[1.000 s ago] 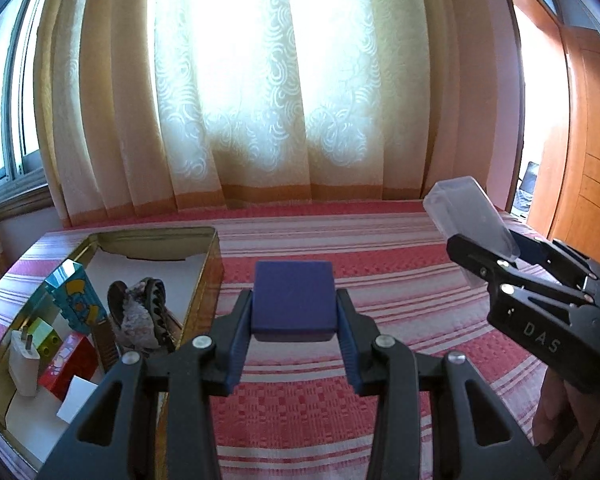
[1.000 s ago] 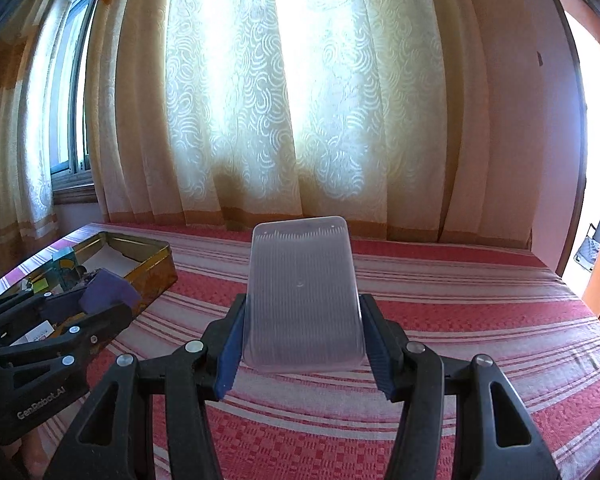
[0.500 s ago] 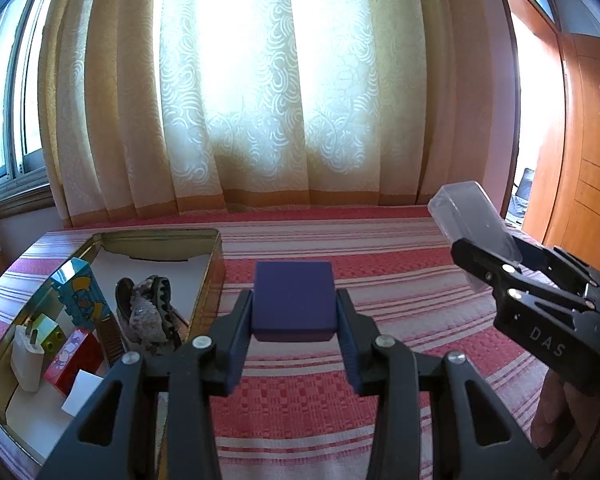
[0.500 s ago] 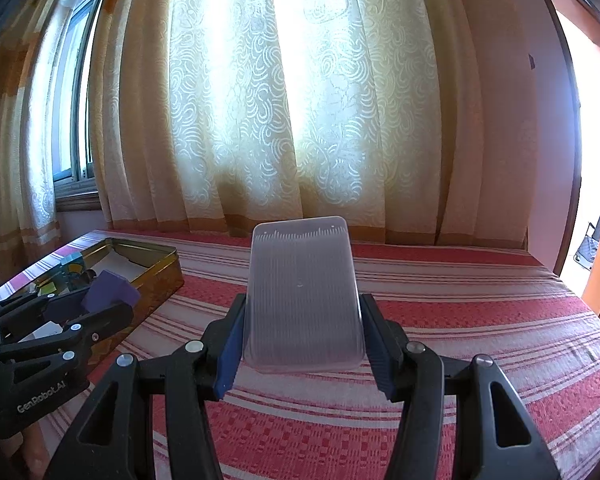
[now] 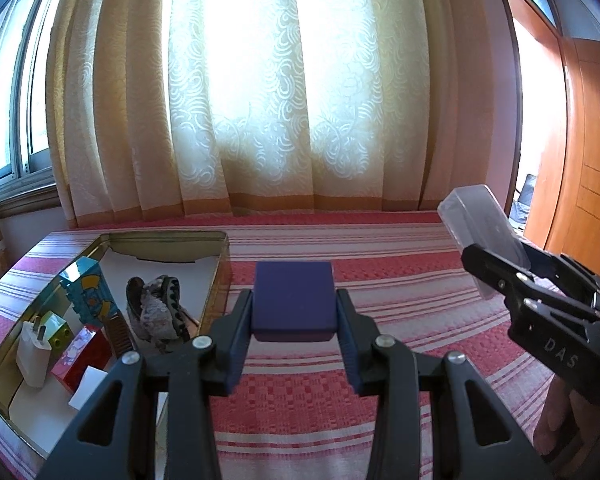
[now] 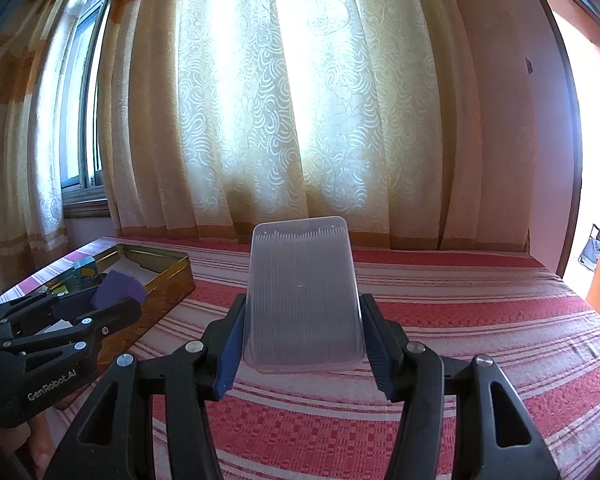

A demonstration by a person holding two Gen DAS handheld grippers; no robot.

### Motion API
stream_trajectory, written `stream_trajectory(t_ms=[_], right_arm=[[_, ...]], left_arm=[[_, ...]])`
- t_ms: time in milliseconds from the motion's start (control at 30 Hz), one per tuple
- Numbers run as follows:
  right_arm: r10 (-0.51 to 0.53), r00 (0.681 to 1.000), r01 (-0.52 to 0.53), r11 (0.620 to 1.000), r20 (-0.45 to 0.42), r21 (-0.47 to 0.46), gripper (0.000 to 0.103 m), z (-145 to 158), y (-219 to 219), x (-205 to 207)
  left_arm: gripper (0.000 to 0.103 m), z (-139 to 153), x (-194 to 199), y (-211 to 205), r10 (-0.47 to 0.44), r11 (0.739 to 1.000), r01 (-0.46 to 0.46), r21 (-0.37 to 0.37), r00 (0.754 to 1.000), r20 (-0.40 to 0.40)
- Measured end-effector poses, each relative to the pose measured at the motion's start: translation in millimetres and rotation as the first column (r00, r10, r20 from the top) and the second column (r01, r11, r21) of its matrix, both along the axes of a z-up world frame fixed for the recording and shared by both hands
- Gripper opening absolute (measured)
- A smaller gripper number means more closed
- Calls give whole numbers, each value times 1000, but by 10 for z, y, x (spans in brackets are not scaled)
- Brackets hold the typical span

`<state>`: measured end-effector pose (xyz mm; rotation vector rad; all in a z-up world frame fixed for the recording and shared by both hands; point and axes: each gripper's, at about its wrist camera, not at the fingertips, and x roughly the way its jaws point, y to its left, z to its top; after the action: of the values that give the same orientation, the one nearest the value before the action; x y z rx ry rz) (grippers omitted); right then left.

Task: Organize rigid objects
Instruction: 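Carry the purple block and clear plastic box with both grippers over the tin tray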

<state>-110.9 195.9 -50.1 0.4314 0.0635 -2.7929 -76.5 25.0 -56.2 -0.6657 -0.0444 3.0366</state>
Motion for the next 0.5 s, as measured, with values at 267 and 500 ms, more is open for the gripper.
stream_trajectory(t_ms=[267,500], right_arm=[[8,1000,-7,1000,-27,10,56,11,-45,115],[10,999,-10,1000,-38,5,56,12,-42,162]], left_arm=[[39,17,6,-14,-1,1000,1,2,1000,-1],[39,20,30,-38,2,1000,-2,8,1000,-3]])
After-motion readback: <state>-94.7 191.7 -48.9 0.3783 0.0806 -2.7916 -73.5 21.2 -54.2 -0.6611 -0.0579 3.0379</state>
